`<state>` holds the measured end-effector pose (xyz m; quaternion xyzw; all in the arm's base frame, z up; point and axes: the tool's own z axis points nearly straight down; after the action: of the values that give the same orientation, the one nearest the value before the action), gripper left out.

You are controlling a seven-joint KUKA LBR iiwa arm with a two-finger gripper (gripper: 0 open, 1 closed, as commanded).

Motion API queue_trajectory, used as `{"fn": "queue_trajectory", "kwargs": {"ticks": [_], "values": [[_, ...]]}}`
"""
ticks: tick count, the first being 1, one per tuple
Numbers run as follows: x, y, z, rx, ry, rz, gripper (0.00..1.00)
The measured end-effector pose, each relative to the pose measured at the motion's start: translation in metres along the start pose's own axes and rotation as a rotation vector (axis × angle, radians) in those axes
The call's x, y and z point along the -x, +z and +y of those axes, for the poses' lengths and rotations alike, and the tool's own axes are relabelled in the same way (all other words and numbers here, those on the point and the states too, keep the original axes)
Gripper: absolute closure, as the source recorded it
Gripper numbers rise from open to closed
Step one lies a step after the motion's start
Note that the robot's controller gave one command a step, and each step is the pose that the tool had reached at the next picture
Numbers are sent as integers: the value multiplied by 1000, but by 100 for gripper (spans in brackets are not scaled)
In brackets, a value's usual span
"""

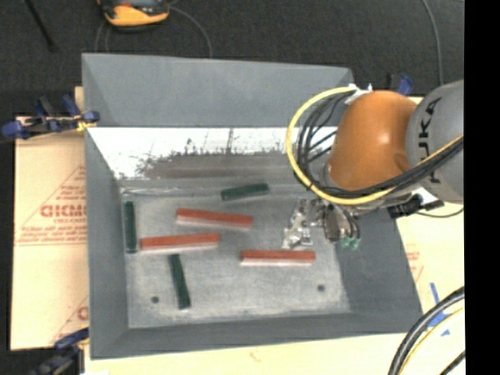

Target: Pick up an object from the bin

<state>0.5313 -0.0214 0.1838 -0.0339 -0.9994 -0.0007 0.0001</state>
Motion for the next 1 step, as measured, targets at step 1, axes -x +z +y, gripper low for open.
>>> {"fn": "queue_trajectory", "kwargs": {"ticks": [1], "values": [[11,31,39,1,13,-3,0]]}}
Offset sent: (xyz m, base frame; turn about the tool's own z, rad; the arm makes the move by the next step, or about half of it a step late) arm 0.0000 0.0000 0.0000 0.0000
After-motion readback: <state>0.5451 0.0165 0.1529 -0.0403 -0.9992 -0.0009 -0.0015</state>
